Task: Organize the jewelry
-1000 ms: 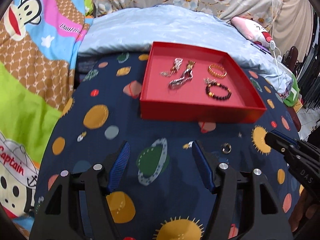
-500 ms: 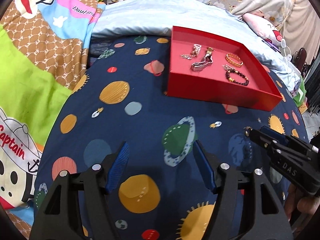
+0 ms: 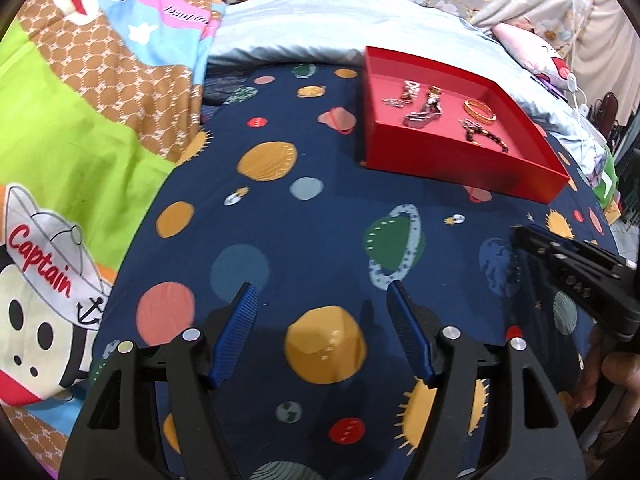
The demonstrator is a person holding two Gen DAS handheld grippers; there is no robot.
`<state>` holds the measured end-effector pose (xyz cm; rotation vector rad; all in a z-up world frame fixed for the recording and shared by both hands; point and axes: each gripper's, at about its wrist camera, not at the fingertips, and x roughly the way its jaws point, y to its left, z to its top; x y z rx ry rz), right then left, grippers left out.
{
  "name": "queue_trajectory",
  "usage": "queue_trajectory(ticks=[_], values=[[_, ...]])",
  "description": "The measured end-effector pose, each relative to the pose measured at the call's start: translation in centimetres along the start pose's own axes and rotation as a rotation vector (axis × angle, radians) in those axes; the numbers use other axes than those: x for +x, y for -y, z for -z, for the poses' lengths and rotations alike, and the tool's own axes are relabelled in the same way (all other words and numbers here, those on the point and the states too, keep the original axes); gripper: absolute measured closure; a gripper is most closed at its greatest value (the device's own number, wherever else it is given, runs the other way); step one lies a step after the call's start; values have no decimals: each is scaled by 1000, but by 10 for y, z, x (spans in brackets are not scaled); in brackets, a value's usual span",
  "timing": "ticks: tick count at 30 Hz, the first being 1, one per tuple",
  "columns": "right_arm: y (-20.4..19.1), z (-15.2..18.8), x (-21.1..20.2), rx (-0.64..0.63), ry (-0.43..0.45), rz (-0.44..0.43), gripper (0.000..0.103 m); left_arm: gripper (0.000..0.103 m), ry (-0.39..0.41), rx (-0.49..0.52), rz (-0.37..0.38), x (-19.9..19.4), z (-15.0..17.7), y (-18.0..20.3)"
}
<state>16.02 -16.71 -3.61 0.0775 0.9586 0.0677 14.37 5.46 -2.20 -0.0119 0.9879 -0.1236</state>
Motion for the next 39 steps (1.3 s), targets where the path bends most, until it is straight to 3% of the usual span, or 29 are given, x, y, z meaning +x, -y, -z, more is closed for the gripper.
queue_trajectory(ticks=[9,20,31,39], values=[[37,13,-74,79,90,35,88,38,-12,-5,-4,-14,16,-12],[75,71,-142,191,86,92,88,38,-51,64,62,-31,53,17],[52,106,-144,196,39,8,88,37,-56,148,96,-48,85,56],[26,105,-131,154,23,-48,88,37,-31,162,53,-40,91,68]])
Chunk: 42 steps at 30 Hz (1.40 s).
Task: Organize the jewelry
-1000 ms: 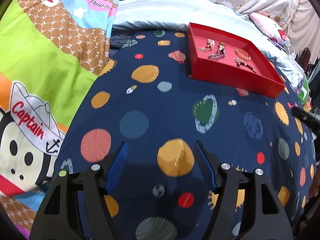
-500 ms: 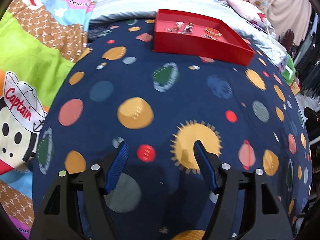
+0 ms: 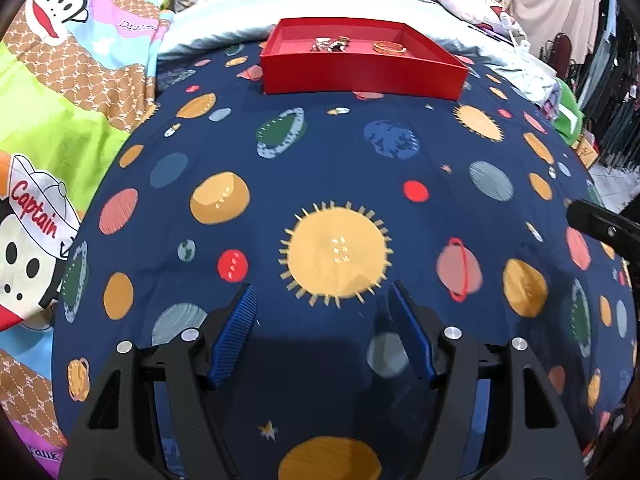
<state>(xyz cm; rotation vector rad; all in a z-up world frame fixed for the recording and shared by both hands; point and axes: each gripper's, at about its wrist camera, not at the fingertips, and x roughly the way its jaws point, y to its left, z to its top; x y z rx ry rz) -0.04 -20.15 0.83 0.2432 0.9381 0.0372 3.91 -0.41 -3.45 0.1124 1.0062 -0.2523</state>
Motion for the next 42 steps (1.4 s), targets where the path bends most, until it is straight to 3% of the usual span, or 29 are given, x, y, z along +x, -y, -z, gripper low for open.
queue_trajectory(ticks=[8,16,22,23,24,27,28,31,42], values=[[-17,-9,17,-19,-8,-33,88,37,6,-73,12,25,-19,-16],[-18,-26,39,-1,-17,-54,88,37,54,-51,-15,51,-55,-10],[-13,-42,56,11,-13,-55,88,31,80,-27,-40,77,-91,-2],[-12,-44,59,12,-11,-55,88,33,85,-27,-42,79,-95,-1],[-12,-46,60,13,-11,-56,88,45,91,-22,-40,80,-98,0],[-11,-50,65,15,-12,-60,88,94,94,-1,-2,79,-104,3],[-11,-51,66,14,-12,-61,88,103,87,1,16,79,-105,3],[-12,-54,67,9,-7,-60,88,103,61,-17,85,75,-106,0],[-20,-79,50,-26,58,-65,88,103,135,-40,145,16,-124,-10]])
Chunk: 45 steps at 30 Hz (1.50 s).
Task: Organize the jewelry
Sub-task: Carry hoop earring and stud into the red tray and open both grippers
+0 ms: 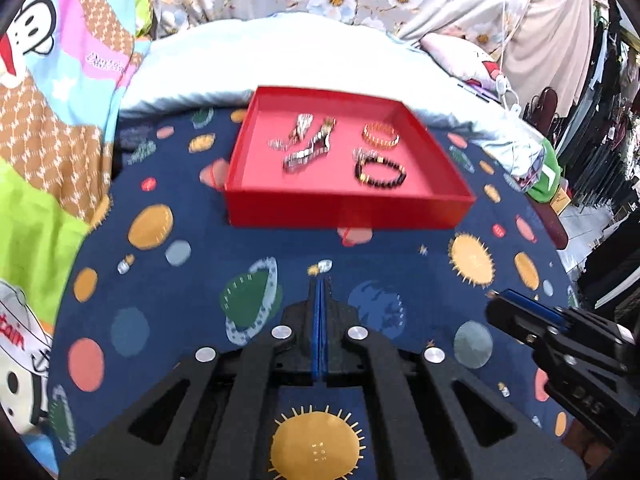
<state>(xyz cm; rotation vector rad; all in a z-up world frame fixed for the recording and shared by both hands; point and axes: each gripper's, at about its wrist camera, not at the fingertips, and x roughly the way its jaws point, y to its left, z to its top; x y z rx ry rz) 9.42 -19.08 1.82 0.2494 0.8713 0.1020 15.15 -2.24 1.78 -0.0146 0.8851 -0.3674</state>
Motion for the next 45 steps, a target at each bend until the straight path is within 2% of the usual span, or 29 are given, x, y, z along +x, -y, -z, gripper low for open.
queue_trajectory(ticks=[8,12,15,23,27,30,32,34,35,45], values=[[-3,-50,5,-54,76,9,88,103,47,27,-15,5,-42,0],[4,-79,23,-56,89,17,88,103,41,5,-14,24,-65,-7],[14,-101,47,-28,69,-9,88,103,30,-13,-14,44,-82,-12],[19,-112,104,-1,-11,-38,87,103,-9,-18,-21,88,-101,-12],[22,-111,121,10,-39,-48,87,103,-32,-27,-23,103,-102,-19],[21,-109,125,0,-30,-41,85,102,-41,-18,-30,109,-100,-21],[20,-110,121,-4,-8,-21,73,95,-30,-20,-42,109,-100,-23],[20,-112,117,-7,14,-6,71,60,-13,-29,-55,107,-101,-25],[19,-112,113,-9,25,1,70,55,2,-31,-64,105,-101,-26],[19,-97,85,2,64,48,50,48,55,-4,-144,73,-84,-26]])
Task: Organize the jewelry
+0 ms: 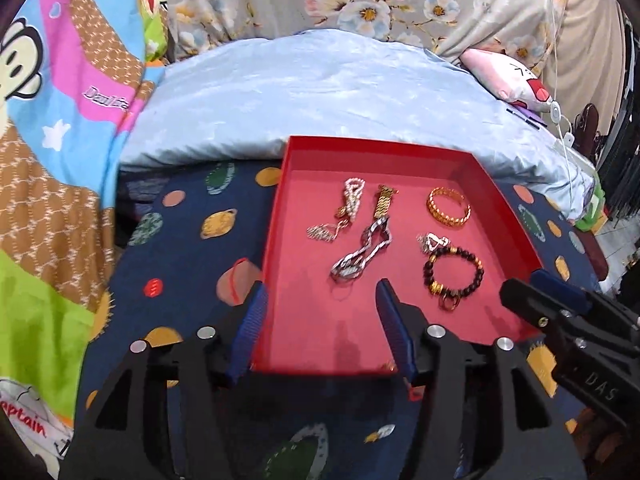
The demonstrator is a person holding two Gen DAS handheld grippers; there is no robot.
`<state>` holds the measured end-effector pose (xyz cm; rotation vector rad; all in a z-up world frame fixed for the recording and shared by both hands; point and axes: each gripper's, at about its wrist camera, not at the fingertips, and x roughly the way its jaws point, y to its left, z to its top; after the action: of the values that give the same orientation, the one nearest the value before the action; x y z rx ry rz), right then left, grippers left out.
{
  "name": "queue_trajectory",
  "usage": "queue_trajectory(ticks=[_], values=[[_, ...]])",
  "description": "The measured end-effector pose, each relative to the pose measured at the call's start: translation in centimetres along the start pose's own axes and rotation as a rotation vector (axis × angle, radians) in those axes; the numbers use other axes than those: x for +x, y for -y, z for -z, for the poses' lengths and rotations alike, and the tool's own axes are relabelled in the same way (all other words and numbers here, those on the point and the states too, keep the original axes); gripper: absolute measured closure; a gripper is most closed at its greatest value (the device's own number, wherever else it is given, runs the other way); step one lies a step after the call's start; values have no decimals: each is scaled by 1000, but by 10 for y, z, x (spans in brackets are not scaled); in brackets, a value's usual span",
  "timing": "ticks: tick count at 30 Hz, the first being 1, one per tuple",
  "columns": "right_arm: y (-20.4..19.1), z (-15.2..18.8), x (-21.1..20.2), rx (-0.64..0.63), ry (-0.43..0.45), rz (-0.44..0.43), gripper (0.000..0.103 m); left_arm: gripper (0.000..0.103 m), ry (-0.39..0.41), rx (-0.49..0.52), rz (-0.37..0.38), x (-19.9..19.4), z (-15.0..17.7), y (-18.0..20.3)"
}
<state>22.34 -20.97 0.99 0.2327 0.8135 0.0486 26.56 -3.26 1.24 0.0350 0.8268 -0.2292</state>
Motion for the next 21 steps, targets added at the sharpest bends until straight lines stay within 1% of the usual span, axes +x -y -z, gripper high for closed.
queue_trajectory(ticks=[2,4,5,7,12,14,16,21], values=[[-3,6,-5,-9,5,22,47,46,2,2,-12,-6,7,1],[-4,14,-11,-15,10,46,43,40,5,1,-24,-14,15,2],[-5,19,-14,-12,9,59,41,38,8,2,-31,-17,18,3],[-4,26,-17,-8,8,67,39,31,13,4,-49,-22,27,3],[-6,43,-25,10,-6,72,37,24,-7,-2,-54,-29,45,6],[-8,47,-28,13,-7,74,33,22,-17,-4,-56,-31,51,6],[-9,51,-31,16,-8,81,32,19,-26,-9,-62,-31,55,7],[-11,55,-36,21,-3,98,28,18,-29,-36,-53,-36,60,5]])
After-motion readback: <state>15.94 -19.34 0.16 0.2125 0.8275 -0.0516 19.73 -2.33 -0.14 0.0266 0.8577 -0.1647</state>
